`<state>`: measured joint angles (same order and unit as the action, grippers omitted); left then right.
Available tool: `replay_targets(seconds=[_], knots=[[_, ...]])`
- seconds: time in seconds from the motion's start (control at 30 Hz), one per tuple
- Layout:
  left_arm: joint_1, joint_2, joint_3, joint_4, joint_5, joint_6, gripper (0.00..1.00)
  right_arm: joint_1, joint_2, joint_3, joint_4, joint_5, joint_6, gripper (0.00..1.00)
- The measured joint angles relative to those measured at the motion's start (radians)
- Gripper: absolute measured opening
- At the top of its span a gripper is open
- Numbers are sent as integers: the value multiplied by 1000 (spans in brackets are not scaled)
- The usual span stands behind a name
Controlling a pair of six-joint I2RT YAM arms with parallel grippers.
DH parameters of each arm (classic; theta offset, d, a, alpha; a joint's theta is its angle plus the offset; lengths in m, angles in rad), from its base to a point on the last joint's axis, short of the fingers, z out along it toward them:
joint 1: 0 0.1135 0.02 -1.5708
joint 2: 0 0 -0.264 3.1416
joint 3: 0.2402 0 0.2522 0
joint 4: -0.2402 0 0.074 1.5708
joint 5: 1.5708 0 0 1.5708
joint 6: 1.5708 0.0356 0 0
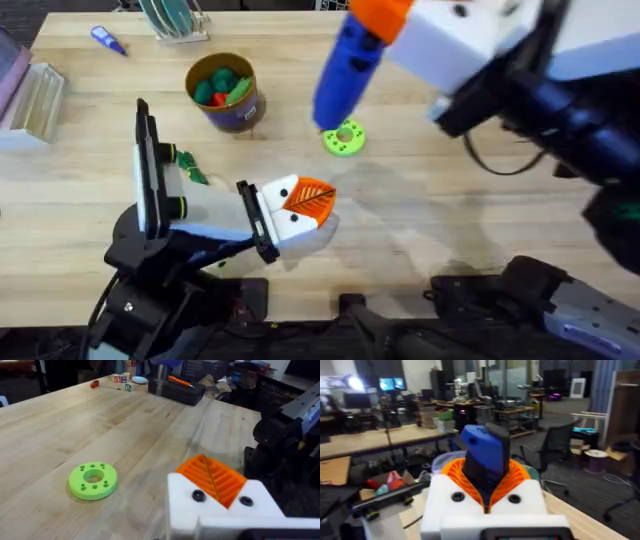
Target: Pick up the gripper from the table and insert it into the empty holder that is missing its gripper. Then pick up a screw, insert it into the mounting hole, and use the screwdriver to tighten it. Finally, clean up the table by picking up the vegetable and placing it into the bucket.
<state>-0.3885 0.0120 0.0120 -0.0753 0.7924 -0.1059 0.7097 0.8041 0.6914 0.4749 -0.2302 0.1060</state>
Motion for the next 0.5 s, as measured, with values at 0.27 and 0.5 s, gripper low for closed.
replay_targets(seconds=[0.27, 0.5], knots=[[0, 0, 0, 0, 0, 0, 7, 141, 126, 0, 112, -4, 29, 24], [0, 0, 0, 0, 0, 0, 7, 158, 138, -1, 116, -12, 45, 24]])
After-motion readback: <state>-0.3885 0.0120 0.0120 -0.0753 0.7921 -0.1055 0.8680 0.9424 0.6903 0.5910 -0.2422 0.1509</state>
